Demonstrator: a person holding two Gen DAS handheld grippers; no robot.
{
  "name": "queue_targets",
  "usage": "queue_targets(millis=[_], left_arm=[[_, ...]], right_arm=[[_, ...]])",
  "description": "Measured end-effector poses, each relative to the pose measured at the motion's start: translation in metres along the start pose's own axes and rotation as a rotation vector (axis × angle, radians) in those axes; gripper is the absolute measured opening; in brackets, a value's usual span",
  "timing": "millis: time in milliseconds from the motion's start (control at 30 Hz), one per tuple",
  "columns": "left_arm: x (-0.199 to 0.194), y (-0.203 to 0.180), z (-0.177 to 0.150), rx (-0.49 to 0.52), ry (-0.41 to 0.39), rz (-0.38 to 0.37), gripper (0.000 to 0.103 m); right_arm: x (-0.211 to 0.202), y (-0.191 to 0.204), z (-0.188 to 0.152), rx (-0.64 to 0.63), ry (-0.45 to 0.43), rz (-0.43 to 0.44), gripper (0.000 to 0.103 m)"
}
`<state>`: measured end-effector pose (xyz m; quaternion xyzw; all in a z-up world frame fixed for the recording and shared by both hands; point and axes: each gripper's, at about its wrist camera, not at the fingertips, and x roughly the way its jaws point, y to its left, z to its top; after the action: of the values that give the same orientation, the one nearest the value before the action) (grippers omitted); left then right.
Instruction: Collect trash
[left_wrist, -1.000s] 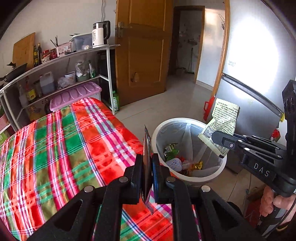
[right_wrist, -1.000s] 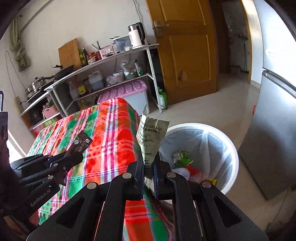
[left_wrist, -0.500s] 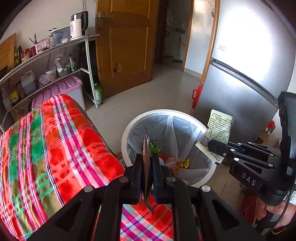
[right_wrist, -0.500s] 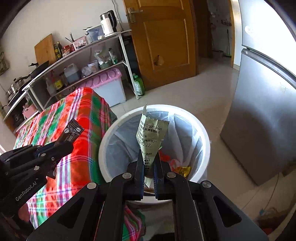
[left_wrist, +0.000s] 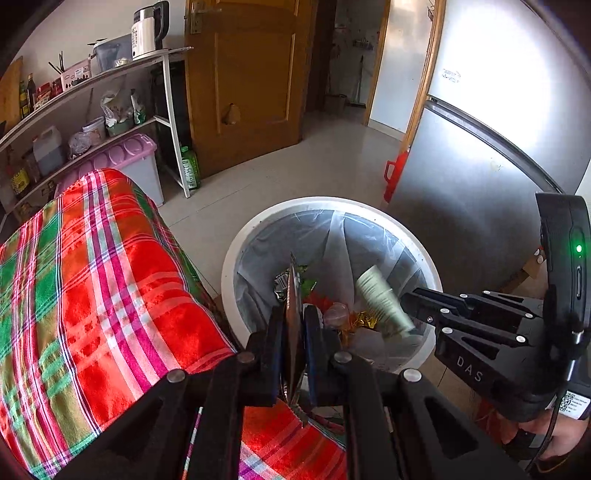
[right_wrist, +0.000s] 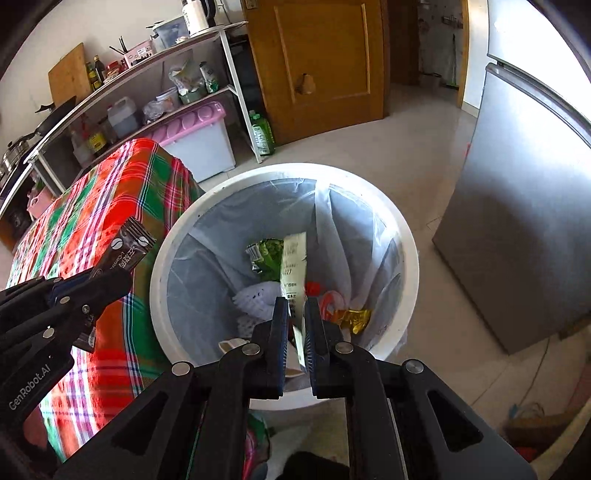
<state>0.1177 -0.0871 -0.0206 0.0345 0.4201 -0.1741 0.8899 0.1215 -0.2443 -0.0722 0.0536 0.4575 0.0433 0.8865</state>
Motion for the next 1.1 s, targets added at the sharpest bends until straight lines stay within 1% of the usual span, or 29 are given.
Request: queue_targets(millis=[33, 67, 100, 133, 200, 233, 267, 300, 333, 433, 533, 600, 700, 767, 833, 967, 1100], left_arm=[[0.000, 0.000, 0.000, -0.004, 0.003, 0.000, 0.021], [0.001, 0.001, 0.001, -0.010, 0.006, 0.001, 0.025], [0.001, 0.002, 0.000, -0.016, 0.005, 0.001, 0.032], [0.000, 0.003, 0.000, -0.021, 0.005, 0.003, 0.035], [-0.003, 0.004, 0.000, -0.018, -0.004, 0.005, 0.038], [-0.006, 0.004, -0.001, -0.019, -0.010, 0.009, 0.045], [-0.009, 0.005, -0.001, -0.025, -0.017, 0.014, 0.049], [-0.012, 0.006, -0.001, -0.032, -0.026, 0.014, 0.054], [-0.016, 0.007, -0.002, -0.040, -0.035, 0.016, 0.057], [-0.029, 0.005, -0.005, -0.022, -0.072, 0.063, 0.060], [-0.043, 0.007, -0.010, -0.034, -0.098, 0.068, 0.066], [-0.053, 0.008, -0.013, -0.045, -0.124, 0.094, 0.070], [-0.067, 0.009, -0.019, -0.050, -0.155, 0.126, 0.071], [-0.074, 0.011, -0.024, -0.057, -0.170, 0.124, 0.071], [-0.082, 0.010, -0.029, -0.058, -0.184, 0.129, 0.072], [-0.092, 0.008, -0.041, -0.051, -0.196, 0.128, 0.072], [-0.099, 0.009, -0.048, -0.075, -0.200, 0.119, 0.074]], right_arm=[[0.001, 0.001, 0.000, -0.004, 0.002, 0.001, 0.011], [0.001, 0.001, -0.001, -0.006, -0.002, -0.011, 0.015], [0.001, 0.001, -0.001, -0.005, -0.007, -0.020, 0.017], [0.000, 0.001, -0.001, -0.001, -0.010, -0.021, 0.020], [-0.003, 0.000, -0.002, 0.011, -0.026, -0.013, 0.022], [-0.005, 0.000, -0.002, 0.015, -0.034, -0.010, 0.027], [-0.007, 0.000, -0.003, 0.020, -0.042, -0.008, 0.037], [-0.011, 0.000, -0.003, 0.026, -0.053, -0.008, 0.042], [-0.014, 0.000, -0.004, 0.031, -0.065, -0.005, 0.049], [-0.029, 0.004, -0.008, 0.043, -0.111, 0.010, 0.049], [-0.043, 0.008, -0.013, 0.049, -0.146, 0.001, 0.049], [-0.054, 0.012, -0.019, 0.049, -0.175, 0.004, 0.049], [-0.070, 0.019, -0.029, 0.033, -0.212, -0.012, 0.049], [-0.080, 0.025, -0.035, 0.023, -0.236, -0.037, 0.049], [-0.089, 0.028, -0.042, 0.023, -0.259, -0.044, 0.049], [-0.102, 0.034, -0.052, 0.030, -0.284, -0.053, 0.049], [-0.113, 0.040, -0.060, 0.022, -0.305, -0.079, 0.049]])
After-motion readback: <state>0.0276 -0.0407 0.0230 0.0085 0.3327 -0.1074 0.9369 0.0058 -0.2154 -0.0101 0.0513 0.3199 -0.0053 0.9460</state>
